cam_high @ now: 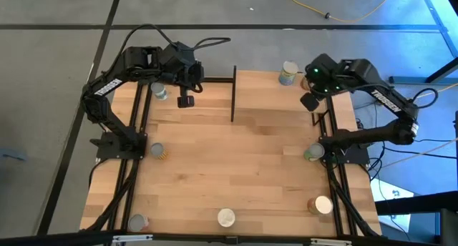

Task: Pick and place cans onto a shelf
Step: Put the orange canned good on the shelf

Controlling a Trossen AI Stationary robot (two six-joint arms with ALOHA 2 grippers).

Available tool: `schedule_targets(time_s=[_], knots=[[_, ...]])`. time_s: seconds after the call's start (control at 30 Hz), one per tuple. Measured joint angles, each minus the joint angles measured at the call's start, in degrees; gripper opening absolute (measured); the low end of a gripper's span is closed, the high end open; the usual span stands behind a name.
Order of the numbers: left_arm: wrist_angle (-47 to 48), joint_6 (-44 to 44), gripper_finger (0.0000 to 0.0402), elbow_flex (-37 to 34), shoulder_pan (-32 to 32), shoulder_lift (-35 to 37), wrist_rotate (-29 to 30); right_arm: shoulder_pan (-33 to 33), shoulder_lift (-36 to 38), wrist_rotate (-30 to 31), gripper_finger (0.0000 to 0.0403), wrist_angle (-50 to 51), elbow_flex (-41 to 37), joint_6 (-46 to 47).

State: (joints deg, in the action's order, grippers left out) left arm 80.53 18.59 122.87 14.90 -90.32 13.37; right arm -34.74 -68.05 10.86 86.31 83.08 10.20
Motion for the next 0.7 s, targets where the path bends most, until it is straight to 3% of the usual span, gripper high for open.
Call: schedule_targets(time_s=[0.33, 0.7], knots=[[0.0, 0.22, 0.0, 0.0, 0.0, 0.0, -0.01, -8.67, -0.16, 1.13, 0.0, -9.02, -7.89, -2.16], [0.0, 1.09, 0.0, 0.0, 0.0, 0.0, 0.0, -15.72, -0.31, 2.08, 0.0, -15.15, -9.55, -7.17]])
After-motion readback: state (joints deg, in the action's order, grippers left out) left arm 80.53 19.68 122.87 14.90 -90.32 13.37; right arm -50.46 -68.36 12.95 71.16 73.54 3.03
